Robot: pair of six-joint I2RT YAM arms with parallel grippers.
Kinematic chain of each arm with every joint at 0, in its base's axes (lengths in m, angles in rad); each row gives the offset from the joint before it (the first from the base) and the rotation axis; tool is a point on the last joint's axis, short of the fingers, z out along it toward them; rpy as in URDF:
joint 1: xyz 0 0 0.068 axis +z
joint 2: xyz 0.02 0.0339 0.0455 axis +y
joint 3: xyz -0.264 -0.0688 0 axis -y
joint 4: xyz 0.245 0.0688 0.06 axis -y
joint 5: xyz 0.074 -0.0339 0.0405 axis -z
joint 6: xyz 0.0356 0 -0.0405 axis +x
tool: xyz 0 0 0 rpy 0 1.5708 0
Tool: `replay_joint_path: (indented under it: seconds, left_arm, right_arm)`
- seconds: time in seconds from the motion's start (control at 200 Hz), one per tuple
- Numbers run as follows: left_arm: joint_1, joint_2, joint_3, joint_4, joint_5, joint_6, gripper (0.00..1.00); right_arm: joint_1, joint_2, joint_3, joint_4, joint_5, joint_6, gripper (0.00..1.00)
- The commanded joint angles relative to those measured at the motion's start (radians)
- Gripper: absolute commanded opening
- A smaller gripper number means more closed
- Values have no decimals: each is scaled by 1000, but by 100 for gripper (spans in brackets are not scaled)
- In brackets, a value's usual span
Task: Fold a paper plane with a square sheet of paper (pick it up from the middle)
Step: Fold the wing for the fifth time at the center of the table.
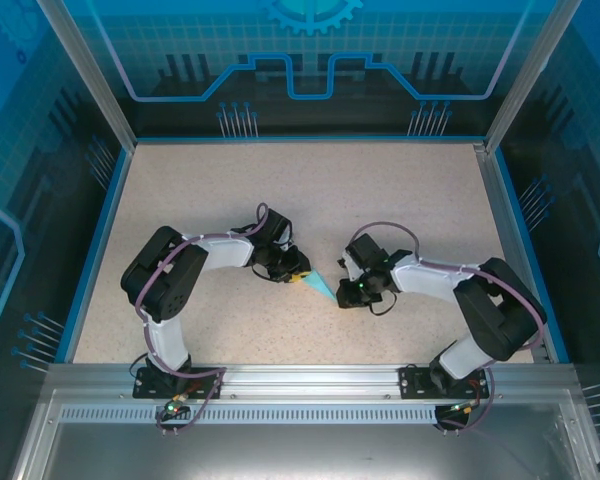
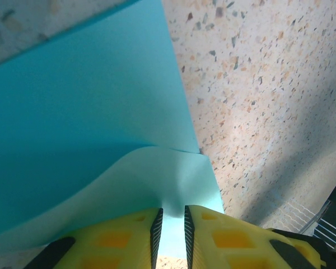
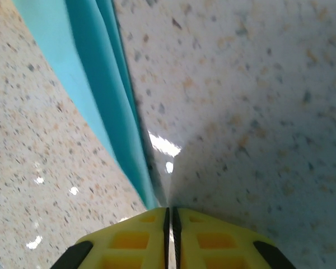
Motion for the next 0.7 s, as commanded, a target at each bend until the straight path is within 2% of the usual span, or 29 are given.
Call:
replay_joint_path:
  seconds: [0.0,0.16,0.41,0.695]
  left_arm:
    - [8,66,-34,-121,-172,28,23]
    - [8,62,-32,-119,-166,29,23]
    - [9,59,-32,-113,-149,28,23]
    - [8,49,-24,-119,-138,42,23]
  right_arm:
    - [8,-70,12,-80,-19,-14,14]
    - [26,-65,88,-3,-61,1,14]
    - [70,140,236,72,-77,24,13]
    - [40,221,199,101,-62,39,12]
